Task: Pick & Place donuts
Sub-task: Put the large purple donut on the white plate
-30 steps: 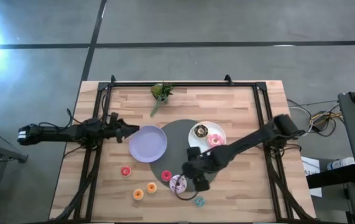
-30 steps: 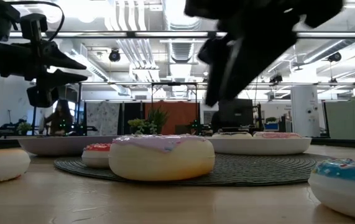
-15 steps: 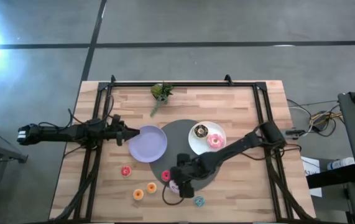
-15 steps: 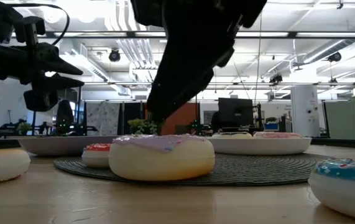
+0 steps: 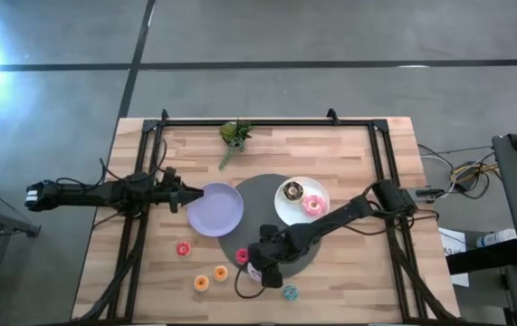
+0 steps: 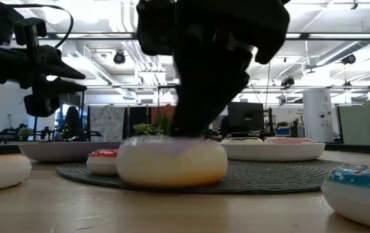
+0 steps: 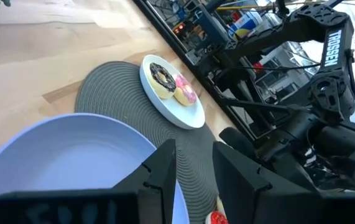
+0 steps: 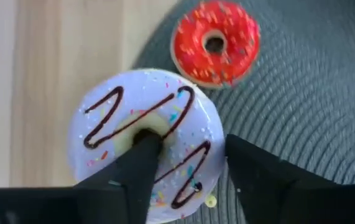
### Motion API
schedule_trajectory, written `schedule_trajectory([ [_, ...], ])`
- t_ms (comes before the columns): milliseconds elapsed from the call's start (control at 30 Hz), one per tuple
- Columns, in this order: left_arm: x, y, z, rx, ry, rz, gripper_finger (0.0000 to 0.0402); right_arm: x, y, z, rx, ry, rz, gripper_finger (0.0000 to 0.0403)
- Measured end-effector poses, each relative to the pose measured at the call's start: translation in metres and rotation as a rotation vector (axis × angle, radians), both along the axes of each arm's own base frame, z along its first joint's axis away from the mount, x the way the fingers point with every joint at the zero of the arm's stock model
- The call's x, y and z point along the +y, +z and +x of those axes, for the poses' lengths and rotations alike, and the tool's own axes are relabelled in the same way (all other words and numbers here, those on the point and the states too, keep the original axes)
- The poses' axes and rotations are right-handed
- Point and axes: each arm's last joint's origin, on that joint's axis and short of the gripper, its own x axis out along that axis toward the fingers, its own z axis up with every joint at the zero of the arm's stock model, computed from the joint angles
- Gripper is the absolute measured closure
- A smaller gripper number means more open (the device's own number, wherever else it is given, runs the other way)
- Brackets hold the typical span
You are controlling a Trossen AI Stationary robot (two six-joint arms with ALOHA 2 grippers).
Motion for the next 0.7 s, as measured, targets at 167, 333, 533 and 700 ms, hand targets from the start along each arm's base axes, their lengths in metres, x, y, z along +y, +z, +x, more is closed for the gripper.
schedule_trajectory([
  [167,0.0,0.0,0.0,0.001,-0.002,0.008,0.0321,-0.001,0.0,-0.002,0.025,-0.015,0.007,0.0305],
  [333,0.0,0.0,0.0,0.001,0.0,0.009,0.0321,-0.009,0.018,-0.015,0.106,-0.093,-0.063,0.0373],
  [533,0.001,0.0,0.0,0.003,0.015,0.024,0.0321,-0.034,0.08,-0.065,0.126,-0.41,-0.235,0.0381],
  [700,0.001,0.0,0.0,0.008,0.028,0.049,0.0321,-0.074,0.082,-0.118,0.171,-0.774,-0.202,0.0366],
])
